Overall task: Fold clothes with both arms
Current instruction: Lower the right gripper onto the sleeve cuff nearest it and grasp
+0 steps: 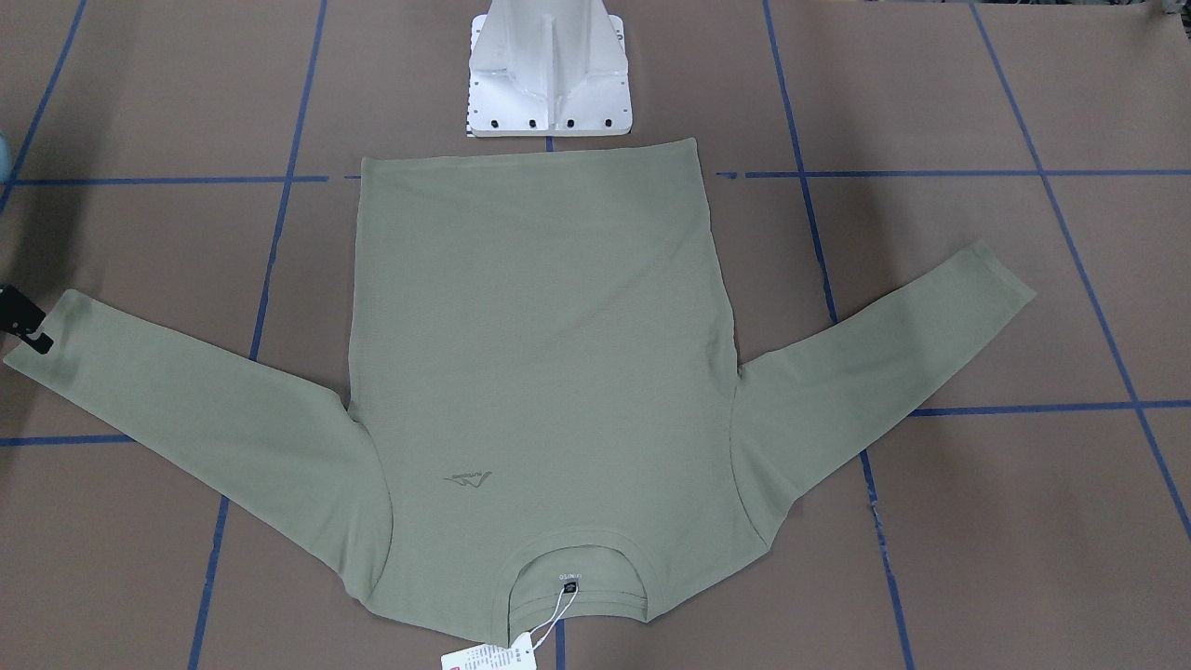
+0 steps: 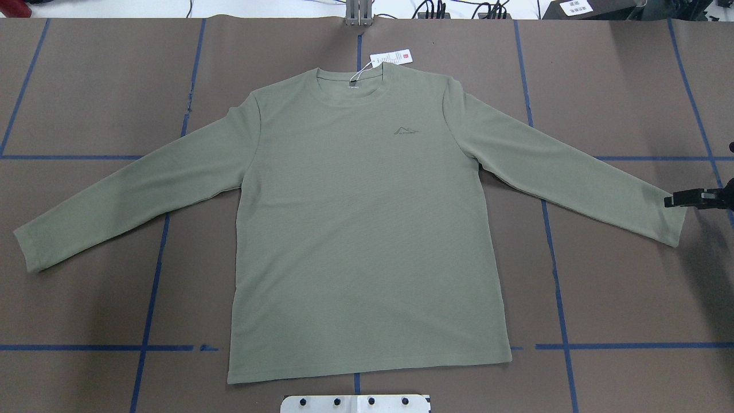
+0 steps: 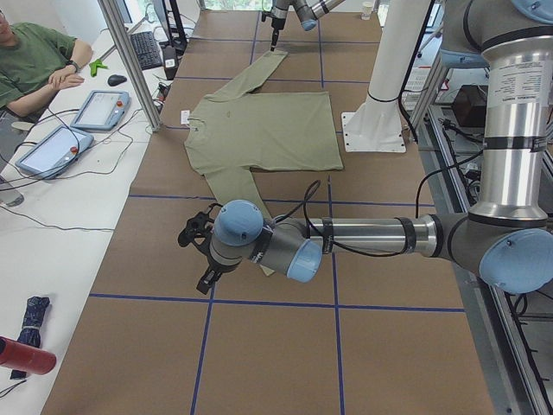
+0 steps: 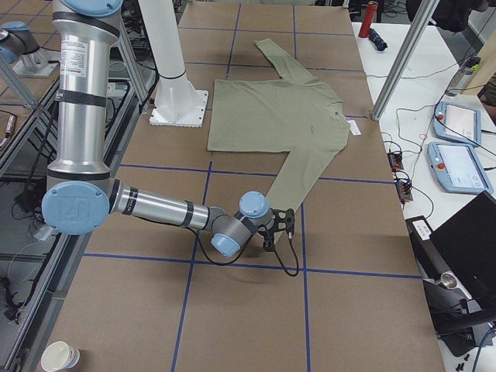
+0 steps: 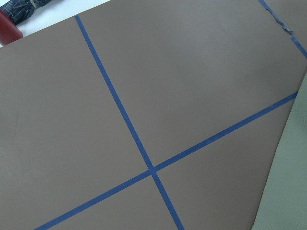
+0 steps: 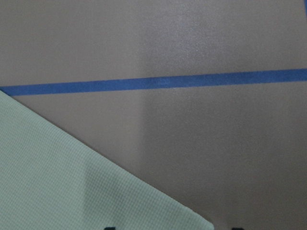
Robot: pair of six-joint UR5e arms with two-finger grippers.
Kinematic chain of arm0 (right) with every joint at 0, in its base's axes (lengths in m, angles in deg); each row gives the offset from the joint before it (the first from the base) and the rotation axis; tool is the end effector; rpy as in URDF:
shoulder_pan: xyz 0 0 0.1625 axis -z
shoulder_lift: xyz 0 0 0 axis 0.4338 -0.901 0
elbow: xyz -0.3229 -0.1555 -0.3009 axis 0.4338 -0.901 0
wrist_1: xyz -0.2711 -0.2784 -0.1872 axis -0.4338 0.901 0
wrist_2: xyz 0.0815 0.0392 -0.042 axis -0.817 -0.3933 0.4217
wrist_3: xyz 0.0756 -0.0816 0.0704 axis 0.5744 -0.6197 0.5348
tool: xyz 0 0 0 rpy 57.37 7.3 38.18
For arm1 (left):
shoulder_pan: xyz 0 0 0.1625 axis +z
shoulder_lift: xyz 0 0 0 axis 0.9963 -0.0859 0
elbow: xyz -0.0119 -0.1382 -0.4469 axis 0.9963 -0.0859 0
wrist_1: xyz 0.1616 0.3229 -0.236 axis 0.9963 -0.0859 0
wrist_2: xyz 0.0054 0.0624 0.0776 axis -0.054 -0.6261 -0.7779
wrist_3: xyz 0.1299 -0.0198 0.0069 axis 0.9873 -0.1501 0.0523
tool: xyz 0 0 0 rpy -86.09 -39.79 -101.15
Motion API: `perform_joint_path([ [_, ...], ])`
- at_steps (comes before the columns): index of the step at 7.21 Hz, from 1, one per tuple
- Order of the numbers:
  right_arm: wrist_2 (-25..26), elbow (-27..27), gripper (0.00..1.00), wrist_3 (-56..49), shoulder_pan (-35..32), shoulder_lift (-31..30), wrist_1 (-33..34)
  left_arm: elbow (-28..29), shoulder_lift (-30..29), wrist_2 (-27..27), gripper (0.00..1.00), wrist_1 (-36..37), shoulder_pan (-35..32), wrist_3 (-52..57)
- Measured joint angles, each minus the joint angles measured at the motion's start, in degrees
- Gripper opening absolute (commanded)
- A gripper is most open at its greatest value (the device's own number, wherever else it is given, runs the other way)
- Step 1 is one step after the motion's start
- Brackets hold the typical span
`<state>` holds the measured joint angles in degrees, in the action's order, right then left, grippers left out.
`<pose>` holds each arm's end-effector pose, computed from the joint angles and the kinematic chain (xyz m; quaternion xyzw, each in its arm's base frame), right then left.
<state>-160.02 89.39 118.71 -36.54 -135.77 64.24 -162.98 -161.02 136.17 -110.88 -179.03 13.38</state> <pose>-0.1743 -0.4599 0.7714 0.1123 -0.4370 0.0628 0.8902 -0.0670 -0.5173 0.6721 0.2441 0.3902 0.1532 0.8745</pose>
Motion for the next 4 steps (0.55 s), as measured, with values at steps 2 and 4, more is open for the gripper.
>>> perform_joint_path([
  [2,0.0,-0.5,0.78,0.1,0.0,0.2,0.0,0.0,0.0,0.0,1.0,0.0,0.0,0.0],
  [4,0.0,-0.6,0.78,0.0,0.0,0.2,-0.1,0.0,0.0,0.0,1.0,0.0,0.0,0.0],
])
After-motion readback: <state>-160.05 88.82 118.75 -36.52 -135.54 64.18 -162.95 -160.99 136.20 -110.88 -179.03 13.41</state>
